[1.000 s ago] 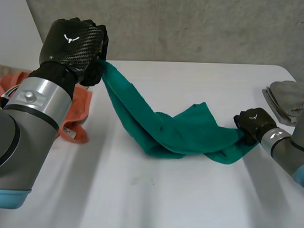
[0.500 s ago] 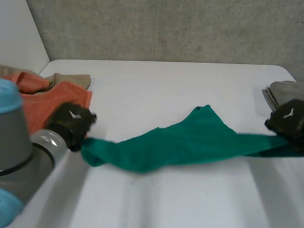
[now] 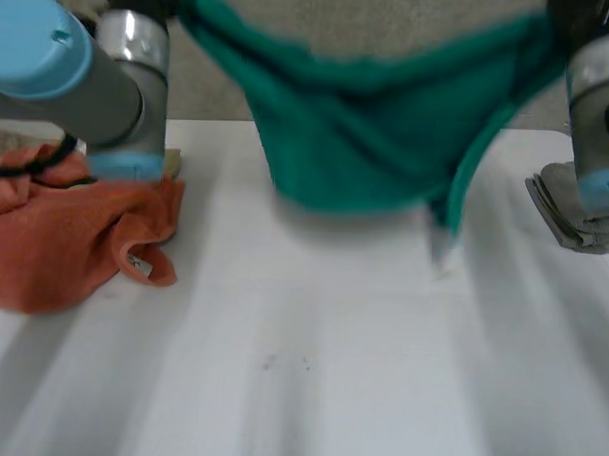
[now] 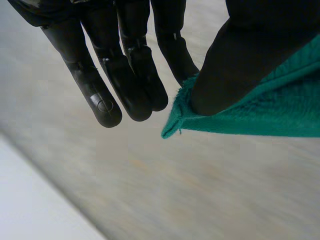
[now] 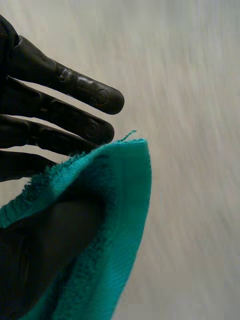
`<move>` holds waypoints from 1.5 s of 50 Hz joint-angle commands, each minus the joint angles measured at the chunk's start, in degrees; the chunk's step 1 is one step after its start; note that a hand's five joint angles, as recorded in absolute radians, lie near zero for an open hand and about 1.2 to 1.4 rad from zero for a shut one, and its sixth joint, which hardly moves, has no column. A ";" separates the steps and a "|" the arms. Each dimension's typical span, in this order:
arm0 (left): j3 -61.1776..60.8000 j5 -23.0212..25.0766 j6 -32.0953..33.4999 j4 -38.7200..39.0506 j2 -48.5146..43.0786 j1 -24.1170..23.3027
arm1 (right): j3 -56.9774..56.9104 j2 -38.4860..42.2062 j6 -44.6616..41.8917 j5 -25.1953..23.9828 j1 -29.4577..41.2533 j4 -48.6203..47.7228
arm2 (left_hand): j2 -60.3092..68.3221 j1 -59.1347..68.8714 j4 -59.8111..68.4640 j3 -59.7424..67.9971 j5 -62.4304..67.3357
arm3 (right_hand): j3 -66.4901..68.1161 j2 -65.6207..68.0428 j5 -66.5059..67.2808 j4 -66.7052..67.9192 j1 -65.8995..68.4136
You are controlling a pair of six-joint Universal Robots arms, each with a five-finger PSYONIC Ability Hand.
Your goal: Fold the laundry.
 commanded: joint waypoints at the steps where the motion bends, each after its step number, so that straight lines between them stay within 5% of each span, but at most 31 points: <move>1: -1.98 -0.94 -4.24 7.42 0.73 0.91 | 0.44 0.23 0.13 -2.58 0.34 -15.52 | 11.32 15.16 11.16 11.59 13.79 | 12.35 12.69 13.62 11.96 22.98; 14: -26.77 -0.59 -9.09 6.54 3.20 1.70 | 16.87 1.55 5.84 -3.20 0.25 -13.50 | 11.32 15.16 11.16 11.59 13.79 | 12.35 12.69 13.62 11.96 22.98; 28: -45.93 -0.42 -8.47 4.35 0.64 1.70 | 31.90 6.74 7.25 -4.08 -0.28 5.56 | 11.32 15.16 11.16 11.59 13.79 | 12.35 12.69 13.62 11.96 22.98; 36: -58.50 -0.33 -6.19 -8.65 13.82 1.00 | 39.46 -7.57 6.72 -4.08 -4.58 26.56 | 11.32 15.16 11.16 11.59 13.79 | 12.35 12.69 13.62 11.96 22.98; 41: -65.87 -0.59 -3.56 -23.12 24.78 1.17 | 44.20 -17.50 6.02 -4.43 -8.18 40.71 | 11.32 15.16 11.16 11.59 13.79 | 12.35 12.69 13.62 11.96 22.98; 47: -70.55 -0.24 -1.09 -38.62 33.07 1.00 | 50.80 -28.24 -3.37 -5.04 -16.62 51.98 | 11.32 15.16 11.16 11.59 13.79 | 12.35 12.69 13.62 11.96 22.98; 55: -68.10 -0.42 -0.82 -36.54 34.22 2.05 | 51.69 -26.76 -6.11 -5.31 -19.35 49.27 | 11.32 15.16 11.16 11.59 13.79 | 12.35 12.69 13.62 11.96 22.98; 68: -54.57 -1.65 -2.67 -13.70 15.61 0.91 | 42.55 -8.92 0.04 -4.43 -12.06 18.51 | 11.32 15.16 11.16 11.59 13.79 | 12.35 12.69 13.62 11.96 22.98; 75: -43.50 -7.27 -2.85 -7.79 4.26 0.91 | 34.30 1.09 0.83 -3.73 -9.07 10.77 | 11.32 15.16 11.16 11.59 13.79 | 12.35 12.69 13.62 11.96 22.98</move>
